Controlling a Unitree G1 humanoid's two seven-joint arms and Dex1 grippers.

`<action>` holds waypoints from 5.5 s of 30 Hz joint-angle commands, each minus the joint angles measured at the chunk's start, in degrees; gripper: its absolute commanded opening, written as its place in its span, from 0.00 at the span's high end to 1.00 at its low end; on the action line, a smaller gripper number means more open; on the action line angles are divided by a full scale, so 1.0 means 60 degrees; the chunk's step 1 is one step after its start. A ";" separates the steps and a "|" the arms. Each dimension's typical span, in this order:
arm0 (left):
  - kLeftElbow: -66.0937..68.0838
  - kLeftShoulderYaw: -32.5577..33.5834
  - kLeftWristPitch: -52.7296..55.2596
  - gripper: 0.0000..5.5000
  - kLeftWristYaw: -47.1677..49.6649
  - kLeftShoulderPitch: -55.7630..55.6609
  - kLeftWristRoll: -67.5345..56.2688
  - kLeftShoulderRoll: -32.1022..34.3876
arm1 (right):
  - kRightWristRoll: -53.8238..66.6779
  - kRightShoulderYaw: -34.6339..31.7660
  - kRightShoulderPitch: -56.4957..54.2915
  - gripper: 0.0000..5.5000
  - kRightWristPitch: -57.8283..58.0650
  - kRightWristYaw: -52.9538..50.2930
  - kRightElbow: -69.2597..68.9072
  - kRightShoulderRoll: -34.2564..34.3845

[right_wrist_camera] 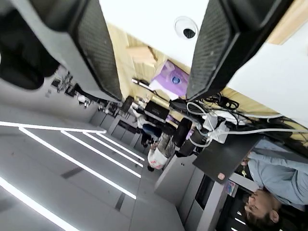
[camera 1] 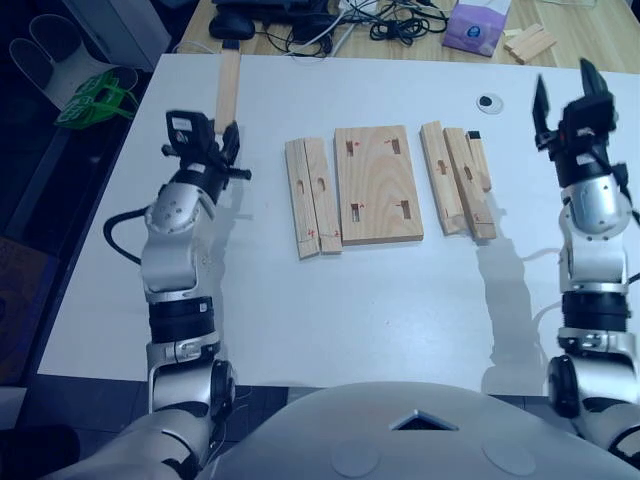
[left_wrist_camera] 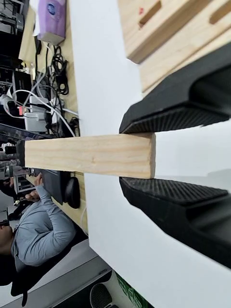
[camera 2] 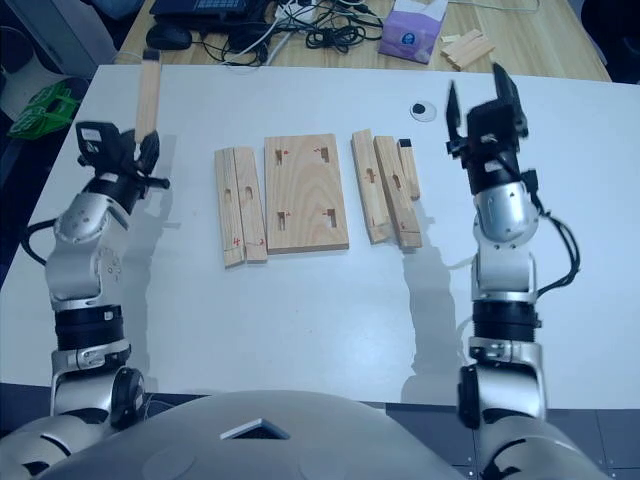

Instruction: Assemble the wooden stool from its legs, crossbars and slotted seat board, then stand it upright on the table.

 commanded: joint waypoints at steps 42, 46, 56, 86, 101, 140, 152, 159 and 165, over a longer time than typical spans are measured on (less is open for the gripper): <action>-0.2932 -0.0214 0.5749 0.76 0.0294 -0.2429 -0.3970 -0.0963 | -0.9190 0.7673 -0.9620 0.86 -0.4978 -0.4951 0.8250 0.0991; -0.3034 -0.0201 0.5810 0.76 0.0322 -0.2404 -0.4099 -0.1010 | -0.8996 0.7577 -0.9573 0.90 -0.5008 -0.4975 0.8234 0.0942; -0.3023 -0.0236 0.5440 0.65 0.0264 -0.2587 -0.4171 -0.0966 | -0.8690 0.7466 -0.9416 0.93 -0.4962 -0.5107 0.8201 0.0875; -0.3130 -0.0511 0.1280 0.15 0.0378 -0.0055 -0.2907 -0.1331 | 0.8921 -0.1852 0.0670 0.93 0.3810 0.0077 -0.2598 0.0606; -0.2784 -0.0695 0.0700 0.15 0.0938 0.0120 -0.2598 -0.1907 | 1.0643 -0.3925 -0.0077 0.93 0.5600 0.2345 0.0498 0.0523; -0.2313 -0.0828 0.0506 0.15 0.0914 -0.0308 -0.2484 -0.2213 | 0.7518 -0.3515 -0.1703 0.93 0.3057 0.3785 0.5687 0.2260; -0.2317 -0.0855 0.0574 0.15 0.0907 -0.0326 -0.2516 -0.2218 | 0.6929 -0.3654 -0.2450 0.93 0.2154 0.3874 0.7597 0.2201; -0.2215 -0.0903 0.0561 0.15 0.0833 -0.0376 -0.2530 -0.2215 | 0.6347 -0.3412 -0.2260 0.93 0.1534 0.4031 0.7873 0.2065; -0.2205 -0.0902 0.0533 0.15 0.0834 -0.0340 -0.2515 -0.2213 | 0.5429 -0.2615 -0.1763 0.93 0.0865 0.3919 0.7197 0.2164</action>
